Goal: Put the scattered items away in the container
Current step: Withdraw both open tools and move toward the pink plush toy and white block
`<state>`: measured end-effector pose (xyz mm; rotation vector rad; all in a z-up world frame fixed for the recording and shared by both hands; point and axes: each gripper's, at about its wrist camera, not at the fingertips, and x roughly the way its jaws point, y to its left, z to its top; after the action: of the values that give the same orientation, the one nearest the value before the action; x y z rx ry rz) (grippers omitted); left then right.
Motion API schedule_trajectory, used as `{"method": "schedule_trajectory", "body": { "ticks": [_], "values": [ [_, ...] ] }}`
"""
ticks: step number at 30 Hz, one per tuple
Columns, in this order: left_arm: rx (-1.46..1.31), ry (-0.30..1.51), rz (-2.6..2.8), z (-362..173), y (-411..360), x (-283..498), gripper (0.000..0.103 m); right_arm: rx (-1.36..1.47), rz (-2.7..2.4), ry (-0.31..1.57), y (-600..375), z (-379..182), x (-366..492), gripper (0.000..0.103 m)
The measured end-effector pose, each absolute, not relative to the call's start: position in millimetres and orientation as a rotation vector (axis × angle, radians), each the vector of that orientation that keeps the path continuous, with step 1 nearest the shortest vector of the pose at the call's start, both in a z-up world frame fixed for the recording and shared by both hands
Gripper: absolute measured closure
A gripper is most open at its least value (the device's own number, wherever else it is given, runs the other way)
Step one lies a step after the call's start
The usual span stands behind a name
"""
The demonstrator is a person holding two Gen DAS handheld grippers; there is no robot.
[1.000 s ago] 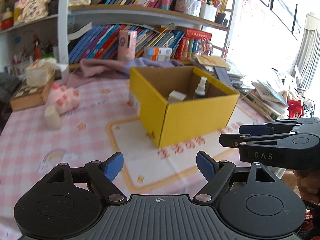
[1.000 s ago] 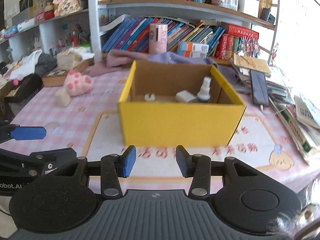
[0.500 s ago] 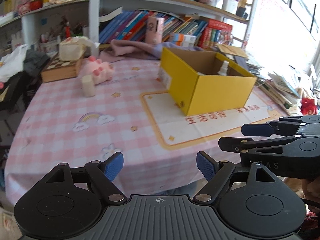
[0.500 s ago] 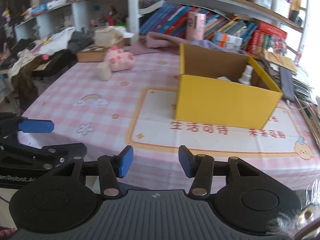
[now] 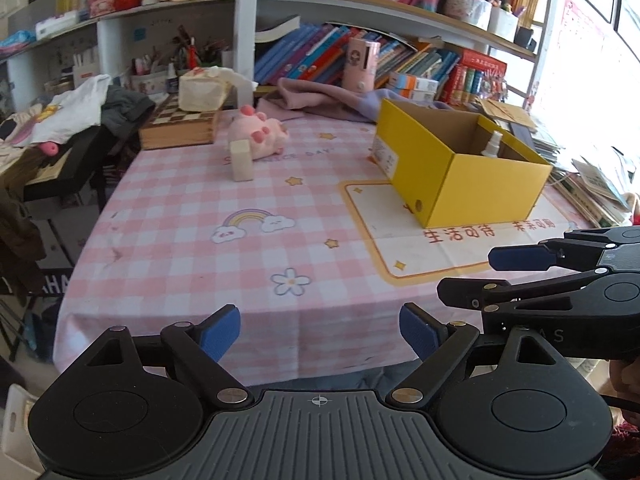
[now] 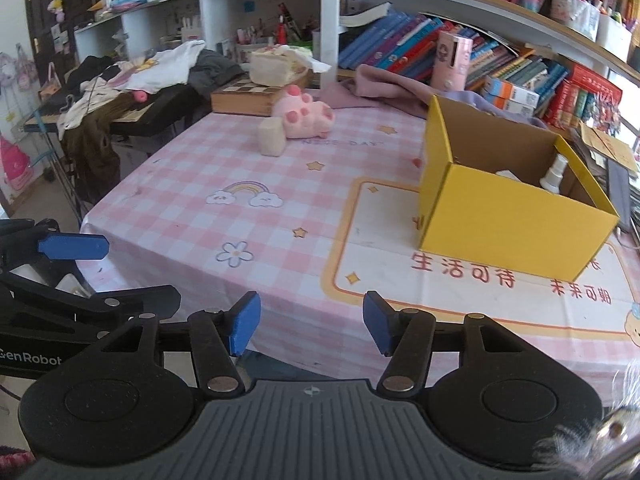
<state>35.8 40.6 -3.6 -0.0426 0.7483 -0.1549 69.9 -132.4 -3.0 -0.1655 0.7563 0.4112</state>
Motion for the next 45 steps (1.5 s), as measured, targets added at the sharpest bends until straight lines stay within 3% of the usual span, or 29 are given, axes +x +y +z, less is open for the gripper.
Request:
{"method": "schedule_trajectory", "body": {
  "ticks": [23, 45],
  "values": [
    [-0.062, 0.793, -0.152, -16, 61, 84, 0.014, -0.182, 0.423, 0.786, -108, -10, 124, 0.047],
    [-0.094, 0.807, -0.064, -29, 87, 211, 0.014, -0.214, 0.479, 0.783, -76, -17, 276, 0.046]
  ]
}}
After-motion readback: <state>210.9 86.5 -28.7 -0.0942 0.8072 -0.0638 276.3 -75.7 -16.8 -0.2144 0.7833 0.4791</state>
